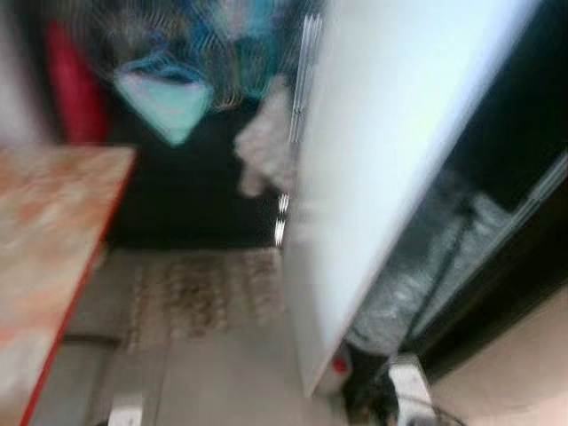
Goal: Restocking fridge
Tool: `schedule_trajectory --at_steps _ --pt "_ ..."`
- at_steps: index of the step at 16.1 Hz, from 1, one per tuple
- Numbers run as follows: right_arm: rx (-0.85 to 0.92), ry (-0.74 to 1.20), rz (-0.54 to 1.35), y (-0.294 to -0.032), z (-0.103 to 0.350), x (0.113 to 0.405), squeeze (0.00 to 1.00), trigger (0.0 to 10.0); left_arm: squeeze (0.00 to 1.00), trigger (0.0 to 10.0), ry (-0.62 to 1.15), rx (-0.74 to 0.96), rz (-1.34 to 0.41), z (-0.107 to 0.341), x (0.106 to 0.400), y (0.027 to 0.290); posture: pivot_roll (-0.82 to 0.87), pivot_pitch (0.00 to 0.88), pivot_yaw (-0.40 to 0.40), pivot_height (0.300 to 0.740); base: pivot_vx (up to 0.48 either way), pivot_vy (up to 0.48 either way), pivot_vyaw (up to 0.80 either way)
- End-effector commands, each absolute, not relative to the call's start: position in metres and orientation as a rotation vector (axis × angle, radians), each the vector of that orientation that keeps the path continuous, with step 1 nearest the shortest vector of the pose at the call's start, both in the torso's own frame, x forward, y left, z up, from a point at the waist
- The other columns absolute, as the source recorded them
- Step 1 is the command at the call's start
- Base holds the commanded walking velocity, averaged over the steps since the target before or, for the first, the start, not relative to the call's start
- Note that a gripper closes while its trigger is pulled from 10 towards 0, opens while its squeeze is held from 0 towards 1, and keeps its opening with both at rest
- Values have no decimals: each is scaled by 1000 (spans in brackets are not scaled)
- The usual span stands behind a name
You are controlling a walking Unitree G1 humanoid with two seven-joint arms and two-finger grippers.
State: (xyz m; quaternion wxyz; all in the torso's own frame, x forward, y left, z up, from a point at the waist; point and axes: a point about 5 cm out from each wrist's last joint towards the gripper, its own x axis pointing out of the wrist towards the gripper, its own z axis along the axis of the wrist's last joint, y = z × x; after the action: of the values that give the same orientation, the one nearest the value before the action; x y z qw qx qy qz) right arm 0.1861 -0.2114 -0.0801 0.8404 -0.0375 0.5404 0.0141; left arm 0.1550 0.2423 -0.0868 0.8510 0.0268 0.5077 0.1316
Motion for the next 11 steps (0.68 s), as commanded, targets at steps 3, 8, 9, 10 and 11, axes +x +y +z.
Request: schedule_trajectory --at_steps 3,8,9,10,11 --pt "-77 1151 29 -211 -81 185 0 10000 0 10000 1083 64 258 -89 149 241 107 0 -53 740 0 0 -781" --pt "-75 1154 28 -210 -82 183 0 10000 0 10000 1091 71 252 -90 147 242 96 0 -44 740 0 0 -781" --pt "-74 1155 27 -210 -82 182 0 10000 0 10000 1092 73 247 -90 146 242 95 0 -42 740 0 0 -781" --pt "-74 1155 26 -210 -82 182 0 10000 0 10000 1092 73 246 -90 146 243 95 0 -42 740 0 0 -781" --pt "-78 1154 20 -210 -83 182 0 10000 0 10000 1092 74 245 -90 146 243 95 0 -39 740 0 0 -781"
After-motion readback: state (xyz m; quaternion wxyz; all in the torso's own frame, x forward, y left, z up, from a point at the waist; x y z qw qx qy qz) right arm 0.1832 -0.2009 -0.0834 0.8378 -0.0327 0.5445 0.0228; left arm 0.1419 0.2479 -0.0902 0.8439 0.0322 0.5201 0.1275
